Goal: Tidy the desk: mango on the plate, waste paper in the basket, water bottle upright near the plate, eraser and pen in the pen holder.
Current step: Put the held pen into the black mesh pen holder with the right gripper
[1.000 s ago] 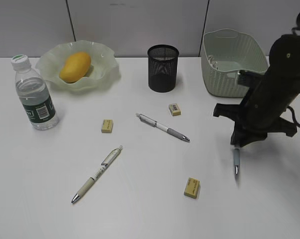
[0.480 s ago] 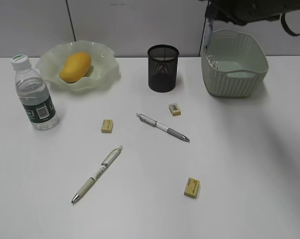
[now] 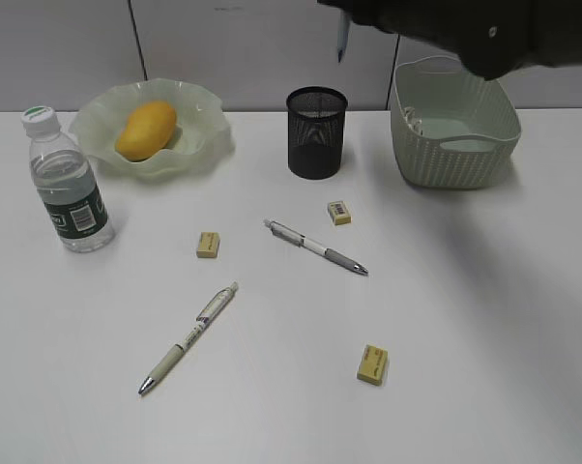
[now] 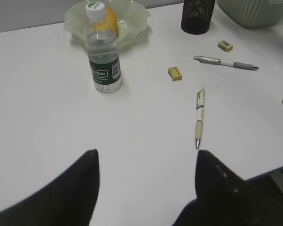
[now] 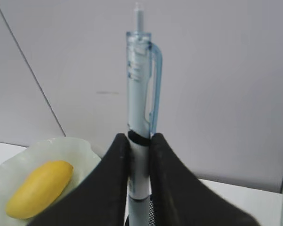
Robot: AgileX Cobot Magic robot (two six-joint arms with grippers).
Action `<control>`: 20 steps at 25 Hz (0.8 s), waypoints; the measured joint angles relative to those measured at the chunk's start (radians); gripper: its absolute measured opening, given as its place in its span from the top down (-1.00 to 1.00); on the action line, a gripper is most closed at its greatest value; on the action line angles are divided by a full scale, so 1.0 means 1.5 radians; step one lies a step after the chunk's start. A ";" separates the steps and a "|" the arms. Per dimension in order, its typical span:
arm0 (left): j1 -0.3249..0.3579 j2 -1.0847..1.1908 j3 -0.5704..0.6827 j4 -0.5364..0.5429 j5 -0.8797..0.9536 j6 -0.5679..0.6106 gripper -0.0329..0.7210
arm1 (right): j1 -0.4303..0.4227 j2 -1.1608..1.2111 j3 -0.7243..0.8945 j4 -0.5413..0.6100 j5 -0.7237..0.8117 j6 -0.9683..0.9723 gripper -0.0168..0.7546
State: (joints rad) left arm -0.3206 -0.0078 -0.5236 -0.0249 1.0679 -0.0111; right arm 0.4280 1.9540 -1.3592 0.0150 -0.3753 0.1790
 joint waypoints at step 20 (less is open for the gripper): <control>0.000 0.000 0.000 0.000 0.000 0.000 -0.36 | 0.002 0.200 -0.102 -0.039 -0.023 -0.036 0.62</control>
State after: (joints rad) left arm -0.3206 -0.0078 -0.5236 -0.0249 1.0679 -0.0111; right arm 0.4311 2.2541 -1.5123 -0.0442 -0.4091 0.1257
